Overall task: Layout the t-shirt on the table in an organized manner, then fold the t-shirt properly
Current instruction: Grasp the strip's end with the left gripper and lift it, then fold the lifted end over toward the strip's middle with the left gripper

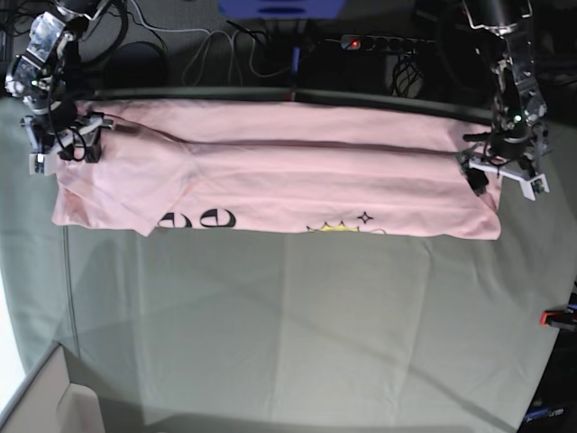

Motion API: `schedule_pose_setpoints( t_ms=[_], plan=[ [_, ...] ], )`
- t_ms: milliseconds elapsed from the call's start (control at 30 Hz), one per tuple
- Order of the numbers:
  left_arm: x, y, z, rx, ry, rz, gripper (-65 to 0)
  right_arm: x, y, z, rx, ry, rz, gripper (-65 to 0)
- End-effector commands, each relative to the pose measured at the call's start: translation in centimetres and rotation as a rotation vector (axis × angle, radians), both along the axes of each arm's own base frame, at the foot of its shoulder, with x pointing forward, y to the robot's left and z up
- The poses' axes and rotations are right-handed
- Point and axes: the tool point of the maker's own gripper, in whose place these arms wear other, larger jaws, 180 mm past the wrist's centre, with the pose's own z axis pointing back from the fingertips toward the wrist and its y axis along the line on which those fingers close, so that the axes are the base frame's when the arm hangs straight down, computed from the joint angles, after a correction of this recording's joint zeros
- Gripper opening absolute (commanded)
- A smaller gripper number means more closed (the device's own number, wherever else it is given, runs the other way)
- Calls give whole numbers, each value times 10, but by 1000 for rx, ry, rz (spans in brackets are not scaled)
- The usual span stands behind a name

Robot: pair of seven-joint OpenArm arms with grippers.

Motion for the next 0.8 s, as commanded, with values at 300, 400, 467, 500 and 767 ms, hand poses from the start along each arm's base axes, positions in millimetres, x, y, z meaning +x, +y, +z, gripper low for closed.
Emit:
schedule_pose_setpoints(
  t_ms=[300,400,467,500,767],
  plan=[
    [6,-47,-17,-94,-2,-275,-578,2,-7,6,-20,-11,5,-311],
    [6,-44,-15,-85,-10,-270,-642,2,-7,6,-20,-11,5,-311],
    [15,-43,1,-65,-55,-277,-648,2,-7,6,-21,-11,5,-311],
    [18,-41,12,-50,-81,-279,-650,2,-7,6,-21,-11,5,-311],
    [49,-115,154,45,-453,-396,-650,2,-7,6,-21,-11,7,-311]
  ],
)
